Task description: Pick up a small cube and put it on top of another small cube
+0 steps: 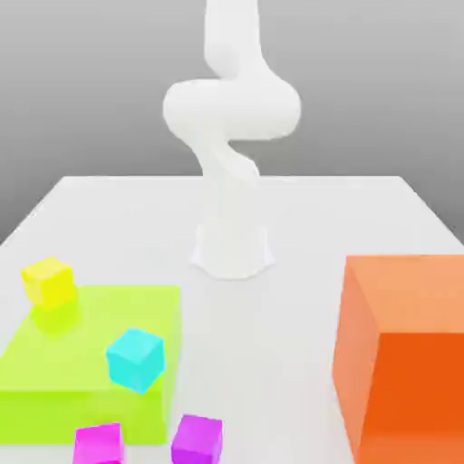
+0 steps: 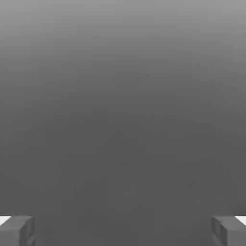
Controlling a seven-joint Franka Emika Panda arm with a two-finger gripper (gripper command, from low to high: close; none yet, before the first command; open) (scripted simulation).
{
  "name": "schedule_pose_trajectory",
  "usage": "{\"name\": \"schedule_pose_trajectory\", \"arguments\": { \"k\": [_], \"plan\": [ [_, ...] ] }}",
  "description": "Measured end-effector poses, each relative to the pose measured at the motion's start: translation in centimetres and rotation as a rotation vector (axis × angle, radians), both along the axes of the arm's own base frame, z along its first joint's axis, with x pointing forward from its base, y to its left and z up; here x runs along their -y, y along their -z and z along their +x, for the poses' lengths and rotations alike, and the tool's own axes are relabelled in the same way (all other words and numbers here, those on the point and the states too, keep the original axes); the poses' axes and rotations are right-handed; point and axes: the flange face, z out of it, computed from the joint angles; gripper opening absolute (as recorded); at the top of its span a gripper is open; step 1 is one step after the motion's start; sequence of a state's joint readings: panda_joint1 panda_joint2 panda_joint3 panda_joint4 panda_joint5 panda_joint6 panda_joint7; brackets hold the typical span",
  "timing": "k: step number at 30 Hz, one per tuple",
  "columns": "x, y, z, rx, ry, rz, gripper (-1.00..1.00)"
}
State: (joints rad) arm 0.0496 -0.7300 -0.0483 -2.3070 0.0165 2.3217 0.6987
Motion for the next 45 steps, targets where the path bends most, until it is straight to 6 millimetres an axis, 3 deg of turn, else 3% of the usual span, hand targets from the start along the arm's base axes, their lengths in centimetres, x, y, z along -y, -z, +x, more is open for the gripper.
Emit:
{"name": "schedule_pose_trajectory", "arguments": {
  "k": [10,19,27,37,42,43,45],
  "plan": [
    [0.9,12.6,8.7,-0.185,-0.343,-0.095,0.00],
    [0.7,25.2,13.0,-0.322,-0.629,-0.197,0.00],
    [1.0,36.1,13.8,-0.435,-0.875,-0.312,0.00],
    [3.3,47.5,11.9,-0.585,-1.176,-0.491,0.00],
    [3.7,53.3,11.7,-0.604,-1.217,-0.521,0.00],
    [3.7,54.5,11.6,-0.605,-1.217,-0.519,-1.00],
    [3.7,54.5,11.6,-0.605,-1.217,-0.519,-1.00]
  ]
}}
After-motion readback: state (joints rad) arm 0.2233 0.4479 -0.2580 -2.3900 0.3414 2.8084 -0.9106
